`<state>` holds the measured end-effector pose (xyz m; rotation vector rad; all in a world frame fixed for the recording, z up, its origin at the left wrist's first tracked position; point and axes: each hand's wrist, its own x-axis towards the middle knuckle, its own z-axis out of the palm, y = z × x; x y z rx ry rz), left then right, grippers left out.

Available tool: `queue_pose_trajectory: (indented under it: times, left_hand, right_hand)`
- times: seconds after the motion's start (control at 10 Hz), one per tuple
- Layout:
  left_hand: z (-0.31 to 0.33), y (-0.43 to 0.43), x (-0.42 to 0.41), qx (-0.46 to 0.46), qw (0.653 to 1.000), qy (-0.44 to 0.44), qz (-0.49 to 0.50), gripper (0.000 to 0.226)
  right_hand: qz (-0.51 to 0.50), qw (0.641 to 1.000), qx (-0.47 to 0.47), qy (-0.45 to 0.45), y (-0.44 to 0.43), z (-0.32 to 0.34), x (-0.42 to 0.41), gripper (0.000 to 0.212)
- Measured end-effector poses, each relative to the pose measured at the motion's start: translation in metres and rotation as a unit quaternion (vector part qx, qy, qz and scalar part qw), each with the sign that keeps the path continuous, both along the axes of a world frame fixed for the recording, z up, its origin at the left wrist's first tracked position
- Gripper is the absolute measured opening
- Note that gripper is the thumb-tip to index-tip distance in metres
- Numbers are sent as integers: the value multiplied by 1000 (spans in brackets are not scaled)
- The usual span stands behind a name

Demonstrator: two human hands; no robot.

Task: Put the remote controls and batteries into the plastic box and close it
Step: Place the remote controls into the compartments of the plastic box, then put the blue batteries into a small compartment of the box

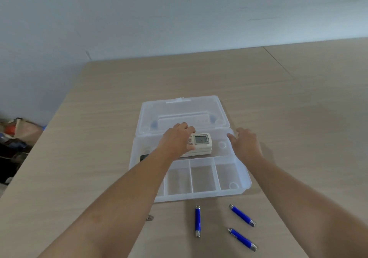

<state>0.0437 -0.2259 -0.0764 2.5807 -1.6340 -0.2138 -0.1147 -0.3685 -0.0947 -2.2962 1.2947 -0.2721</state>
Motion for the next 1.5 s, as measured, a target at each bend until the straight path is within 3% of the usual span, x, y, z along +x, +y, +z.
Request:
queue_pose_trajectory:
  times: [0.2,0.3,0.4,0.5,0.7,0.8,0.9,1.0,1.1,1.2,1.4,1.5]
  left_hand:
    - [33,69,-15,-87,992,-65,63,28]
    - [21,114,-33,-112,989,-92,26,25]
    - [-4,161,-60,-115,988,-102,-31,21]
    - [-32,198,-78,-56,992,-105,-42,20]
    - [-70,231,-83,-21,988,-150,6,34]
    - [-55,220,-82,142,981,-59,122,32]
    - [-63,218,-80,168,979,-13,111,27]
    - [-53,212,-77,143,982,70,98,26]
    - [-14,180,-80,21,985,138,99,22]
    - [4,153,-80,-70,966,216,127,18]
    - [26,116,-83,-165,915,312,196,9]
    - [26,105,-88,-180,890,360,215,17]
  right_hand:
    - [54,991,-29,-116,61,47,10,22]
    - [111,987,17,-114,113,49,-2,29]
    - [175,983,46,-36,161,22,-30,38]
    - [200,976,44,67,182,-11,-56,37]
    - [163,978,92,87,187,-43,-66,31]
    - [170,971,78,151,186,-49,-58,27]
    - [141,970,88,178,192,-53,-60,34]
    - [143,967,148,149,193,-41,-57,30]
    - [116,971,207,-39,173,1,-72,21]
    - [104,966,189,-139,152,21,-73,19]
    - [77,966,174,-175,107,41,-72,5]
    - [81,971,157,-163,91,49,-68,7]
